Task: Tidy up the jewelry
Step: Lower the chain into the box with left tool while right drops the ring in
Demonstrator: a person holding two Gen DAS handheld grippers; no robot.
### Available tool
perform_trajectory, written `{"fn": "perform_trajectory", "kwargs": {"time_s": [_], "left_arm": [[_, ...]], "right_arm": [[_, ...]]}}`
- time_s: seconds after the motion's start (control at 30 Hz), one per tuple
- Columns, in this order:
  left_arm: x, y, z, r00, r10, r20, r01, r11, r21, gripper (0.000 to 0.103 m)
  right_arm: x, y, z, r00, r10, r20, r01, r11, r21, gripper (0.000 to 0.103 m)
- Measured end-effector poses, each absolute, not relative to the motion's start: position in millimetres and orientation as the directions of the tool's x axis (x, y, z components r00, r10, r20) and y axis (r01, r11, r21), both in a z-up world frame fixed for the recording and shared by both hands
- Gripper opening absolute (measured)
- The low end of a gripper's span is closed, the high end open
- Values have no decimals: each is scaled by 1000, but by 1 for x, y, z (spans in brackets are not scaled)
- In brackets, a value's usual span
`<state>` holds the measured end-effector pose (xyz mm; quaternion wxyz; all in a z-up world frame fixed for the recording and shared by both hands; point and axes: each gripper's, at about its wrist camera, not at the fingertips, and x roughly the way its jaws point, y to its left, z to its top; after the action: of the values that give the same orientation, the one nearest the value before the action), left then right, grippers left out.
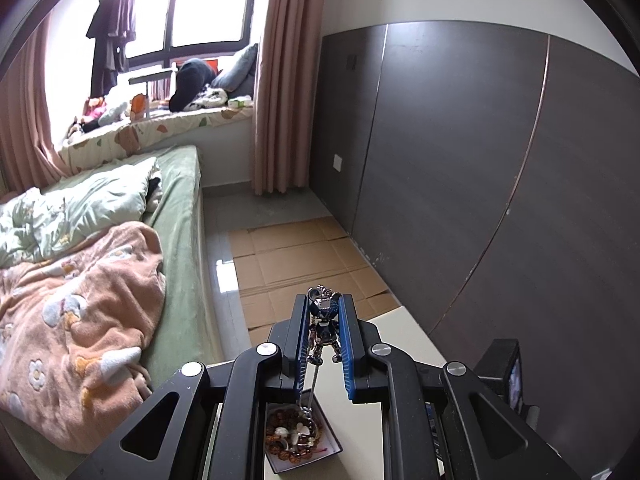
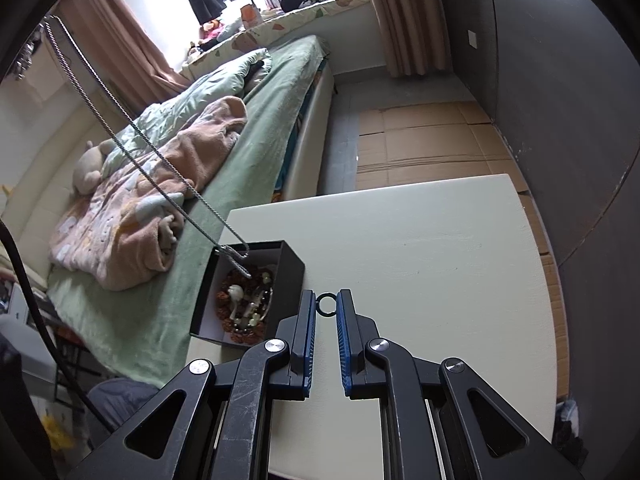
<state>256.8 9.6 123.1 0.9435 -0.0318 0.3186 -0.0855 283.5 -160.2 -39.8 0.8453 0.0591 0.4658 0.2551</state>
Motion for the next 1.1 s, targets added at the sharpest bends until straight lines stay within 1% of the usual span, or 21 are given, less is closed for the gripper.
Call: {"fn": "perform_trajectory", "kwargs": {"time_s": [0.3, 0.6, 0.7, 0.8, 0.83, 0.87, 0.9, 0.93, 0.97, 1.0, 1.1], "left_arm": [[274, 18, 84, 744, -211, -634, 129, 976, -173, 15], [284, 25, 24, 664, -236, -709, 107, 969, -222, 15], [288, 27, 1, 627, -252, -737, 87, 963, -255, 15], [292, 29, -19, 569, -297, -767, 85, 949, -305, 17], [292, 31, -26, 544, -310, -780, 76, 944, -322, 18], [293, 33, -31, 529, -314, -788, 66, 941, -331, 25], [291, 37, -35, 519, -314, -795, 50, 940, -338, 37], [289, 41, -37, 521, -313, -794, 41, 939, -343, 43], [286, 45, -38, 530, -311, -789, 33, 937, -347, 52], [282, 49, -37, 543, -307, -782, 24, 936, -351, 54], [270, 64, -37, 553, -294, -779, -4, 935, -355, 54]], "right_arm": [[277, -149, -43, 435, 499, -749, -384, 856, 347, 12], [279, -137, -49, 421, 522, -742, -390, 843, 371, 12], [281, -132, -51, 423, 516, -745, -387, 846, 367, 12], [282, -126, -51, 420, 520, -743, -387, 844, 372, 12], [283, -124, -51, 420, 520, -744, -388, 844, 371, 12], [283, -123, -50, 419, 520, -744, -390, 843, 370, 12], [283, -121, -50, 418, 520, -745, -392, 843, 368, 12], [283, -120, -49, 416, 520, -746, -395, 842, 367, 12], [283, -118, -49, 415, 520, -747, -397, 842, 366, 12], [283, -116, -49, 414, 520, -747, -400, 841, 364, 12], [285, -109, -48, 410, 522, -748, -408, 838, 361, 12]]}}
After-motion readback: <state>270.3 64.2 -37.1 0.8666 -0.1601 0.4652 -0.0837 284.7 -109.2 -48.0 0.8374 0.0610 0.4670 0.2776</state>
